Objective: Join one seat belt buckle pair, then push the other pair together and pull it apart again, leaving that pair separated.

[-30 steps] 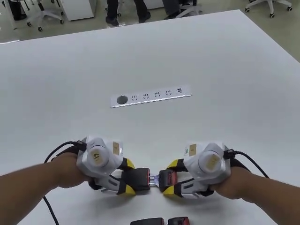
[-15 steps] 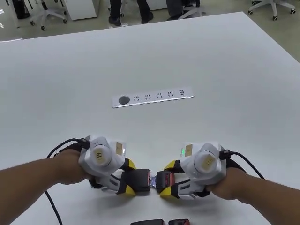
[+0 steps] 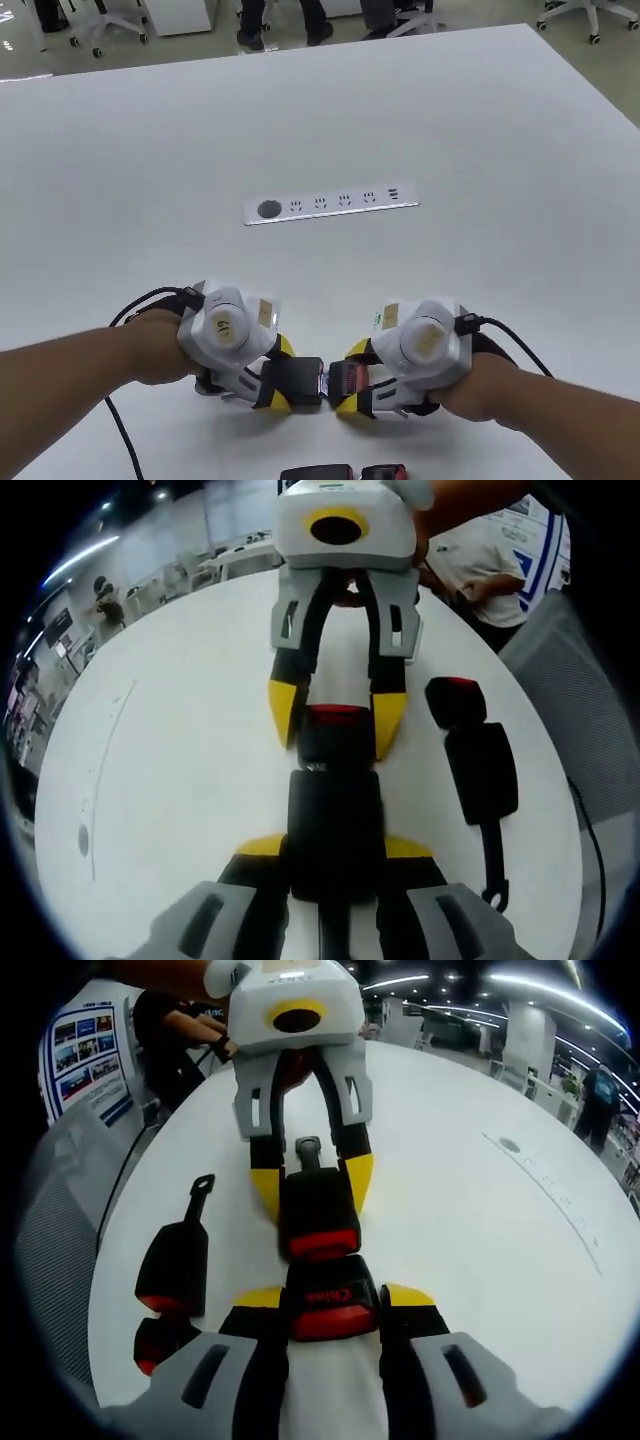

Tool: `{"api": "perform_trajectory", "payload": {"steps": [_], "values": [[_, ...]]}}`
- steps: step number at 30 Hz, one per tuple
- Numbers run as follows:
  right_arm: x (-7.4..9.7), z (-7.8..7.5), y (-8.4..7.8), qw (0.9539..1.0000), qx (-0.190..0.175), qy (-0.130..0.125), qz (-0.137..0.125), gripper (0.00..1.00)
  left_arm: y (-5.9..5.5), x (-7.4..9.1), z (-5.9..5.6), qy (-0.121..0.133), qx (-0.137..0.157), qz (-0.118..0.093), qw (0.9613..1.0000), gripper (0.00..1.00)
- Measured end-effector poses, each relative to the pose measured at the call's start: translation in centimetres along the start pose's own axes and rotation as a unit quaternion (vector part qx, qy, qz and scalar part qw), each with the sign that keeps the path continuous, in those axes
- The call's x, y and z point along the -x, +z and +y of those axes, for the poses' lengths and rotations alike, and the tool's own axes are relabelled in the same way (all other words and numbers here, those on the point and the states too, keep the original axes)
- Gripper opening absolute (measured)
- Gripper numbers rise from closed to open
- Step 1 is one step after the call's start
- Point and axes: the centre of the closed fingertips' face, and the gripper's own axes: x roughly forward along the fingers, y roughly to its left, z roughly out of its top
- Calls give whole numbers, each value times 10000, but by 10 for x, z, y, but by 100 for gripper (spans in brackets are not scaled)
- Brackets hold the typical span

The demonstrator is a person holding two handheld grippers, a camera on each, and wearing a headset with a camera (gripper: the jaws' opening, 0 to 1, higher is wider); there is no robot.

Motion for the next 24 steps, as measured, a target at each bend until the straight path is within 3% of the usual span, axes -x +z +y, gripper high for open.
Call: {"api": "perform_trajectory", "payload": {"steps": [13,24], "values": [[3,-1,-4,9996,151,-3,228,34,1,0,1,-37,-98,-16,9999,34],[10,-5,-11,9994,161,-25,302,34,3,0,1,-1,11,-88,10000,35]]}}
